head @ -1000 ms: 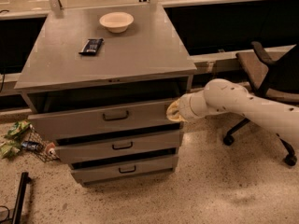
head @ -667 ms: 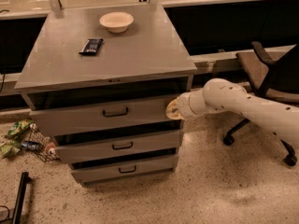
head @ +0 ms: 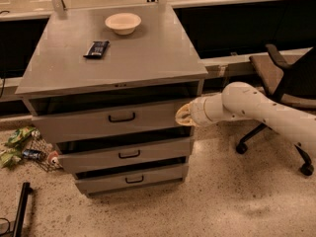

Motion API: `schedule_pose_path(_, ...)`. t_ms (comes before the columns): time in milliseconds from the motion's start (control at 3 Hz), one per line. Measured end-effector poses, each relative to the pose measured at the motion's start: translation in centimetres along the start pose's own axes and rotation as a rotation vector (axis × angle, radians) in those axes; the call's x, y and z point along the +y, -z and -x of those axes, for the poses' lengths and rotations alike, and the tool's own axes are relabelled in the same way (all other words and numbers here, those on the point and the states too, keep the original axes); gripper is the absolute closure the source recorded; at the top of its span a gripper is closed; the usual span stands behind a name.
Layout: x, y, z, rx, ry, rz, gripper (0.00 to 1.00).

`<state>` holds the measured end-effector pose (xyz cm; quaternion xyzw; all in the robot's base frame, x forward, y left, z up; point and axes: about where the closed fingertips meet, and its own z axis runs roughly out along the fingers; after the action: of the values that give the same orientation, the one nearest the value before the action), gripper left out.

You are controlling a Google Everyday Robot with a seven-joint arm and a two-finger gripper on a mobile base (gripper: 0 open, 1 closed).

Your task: Close top drawer

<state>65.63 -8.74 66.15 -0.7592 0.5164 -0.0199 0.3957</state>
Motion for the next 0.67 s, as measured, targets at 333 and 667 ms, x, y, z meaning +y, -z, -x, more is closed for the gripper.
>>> schedule_pose_path(333,0.1,2.3,2.5,-0.104,-0.062,-0.015,1.00)
schedule_pose_path(667,-0.4,5.6,5.9,-0.205,-0.126,-0.050,1.00)
